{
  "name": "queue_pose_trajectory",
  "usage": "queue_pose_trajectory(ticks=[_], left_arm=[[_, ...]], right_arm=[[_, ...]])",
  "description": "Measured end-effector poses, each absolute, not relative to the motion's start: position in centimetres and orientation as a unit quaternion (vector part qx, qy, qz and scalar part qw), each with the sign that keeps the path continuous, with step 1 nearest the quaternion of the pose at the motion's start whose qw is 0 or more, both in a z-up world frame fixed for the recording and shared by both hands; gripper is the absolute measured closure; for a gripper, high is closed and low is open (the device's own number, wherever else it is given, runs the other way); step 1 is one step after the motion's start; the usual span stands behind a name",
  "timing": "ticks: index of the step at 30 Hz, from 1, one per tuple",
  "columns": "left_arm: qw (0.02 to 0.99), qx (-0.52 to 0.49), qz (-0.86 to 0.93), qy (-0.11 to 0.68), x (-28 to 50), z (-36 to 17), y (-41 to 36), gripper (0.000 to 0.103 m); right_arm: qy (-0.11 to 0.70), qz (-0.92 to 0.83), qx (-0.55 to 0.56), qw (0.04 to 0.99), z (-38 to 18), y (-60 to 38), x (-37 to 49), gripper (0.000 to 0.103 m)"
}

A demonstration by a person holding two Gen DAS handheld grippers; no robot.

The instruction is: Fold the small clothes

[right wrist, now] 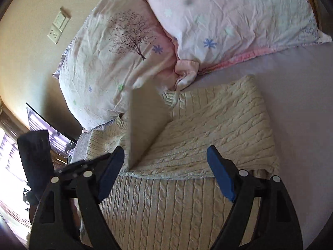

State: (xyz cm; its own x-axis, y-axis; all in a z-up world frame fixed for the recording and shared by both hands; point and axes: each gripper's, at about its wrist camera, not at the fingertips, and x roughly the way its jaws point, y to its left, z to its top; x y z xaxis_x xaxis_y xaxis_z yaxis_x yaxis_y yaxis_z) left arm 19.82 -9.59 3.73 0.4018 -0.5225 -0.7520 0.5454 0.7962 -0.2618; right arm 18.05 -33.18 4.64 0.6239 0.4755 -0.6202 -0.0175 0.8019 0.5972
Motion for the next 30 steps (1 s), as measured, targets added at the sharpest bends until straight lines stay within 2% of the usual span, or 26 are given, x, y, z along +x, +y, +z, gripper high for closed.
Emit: queue_pose_trajectory(ticks=[1, 2, 3, 4, 5, 6, 13, 17, 18, 19, 20, 26, 28, 30], left_arm=[[0.838, 0.012, -0.325, 0.438, 19.3, 3.8, -9.3, 0.094], [0.840, 0.002, -0.330, 0.430, 18.8, 4.1, -8.4, 0.094], [0.843, -0.010, -0.332, 0.423, 18.3, 4.5, -7.2, 0.086], [0.849, -0.024, -0.327, 0.414, 17.7, 4.9, -5.7, 0.076], [0.856, -0.036, -0.317, 0.406, 17.2, 5.3, -4.0, 0.055], [0.867, -0.042, -0.301, 0.396, 16.5, 5.7, -2.3, 0.045], [0.891, -0.072, -0.175, 0.412, 12.7, 5.3, 7.2, 0.044], [0.889, -0.091, -0.141, 0.426, 10.5, 4.6, 10.6, 0.032], [0.885, -0.101, -0.140, 0.431, 9.9, 4.3, 11.3, 0.030], [0.882, -0.108, -0.138, 0.437, 9.7, 4.1, 11.8, 0.030], [0.881, -0.113, -0.134, 0.439, 9.3, 3.9, 12.4, 0.030], [0.872, -0.138, -0.151, 0.445, 7.8, 2.3, 14.4, 0.030], [0.861, -0.154, -0.168, 0.455, 7.5, 1.4, 14.6, 0.030], [0.851, -0.169, -0.178, 0.464, 7.0, 0.5, 14.8, 0.030]], right_arm=[[0.417, 0.144, 0.294, 0.848, 4.2, -33.8, 18.2, 0.024], [0.422, 0.143, 0.306, 0.842, 3.8, -34.4, 18.4, 0.029], [0.425, 0.139, 0.314, 0.838, 3.5, -34.9, 18.6, 0.034], [0.430, 0.133, 0.322, 0.833, 3.1, -35.5, 18.9, 0.037], [0.436, 0.130, 0.333, 0.826, 2.8, -35.8, 19.3, 0.043], [0.441, 0.132, 0.345, 0.818, 2.5, -36.0, 19.8, 0.046], [0.452, 0.134, 0.321, 0.821, 4.5, -31.4, 25.6, 0.047], [0.475, 0.079, 0.281, 0.830, 4.1, -28.0, 29.9, 0.045], [0.486, 0.065, 0.273, 0.828, 3.4, -27.6, 30.9, 0.064], [0.495, 0.059, 0.266, 0.825, 2.6, -27.3, 31.6, 0.088], [0.503, 0.057, 0.263, 0.821, 2.0, -27.4, 32.0, 0.098], [0.370, 0.066, 0.331, 0.866, 4.9, -32.7, 22.4, 0.097], [0.366, 0.039, 0.353, 0.860, 4.1, -34.5, 18.1, 0.087], [0.380, 0.009, 0.358, 0.853, 2.8, -36.2, 14.5, 0.061]])
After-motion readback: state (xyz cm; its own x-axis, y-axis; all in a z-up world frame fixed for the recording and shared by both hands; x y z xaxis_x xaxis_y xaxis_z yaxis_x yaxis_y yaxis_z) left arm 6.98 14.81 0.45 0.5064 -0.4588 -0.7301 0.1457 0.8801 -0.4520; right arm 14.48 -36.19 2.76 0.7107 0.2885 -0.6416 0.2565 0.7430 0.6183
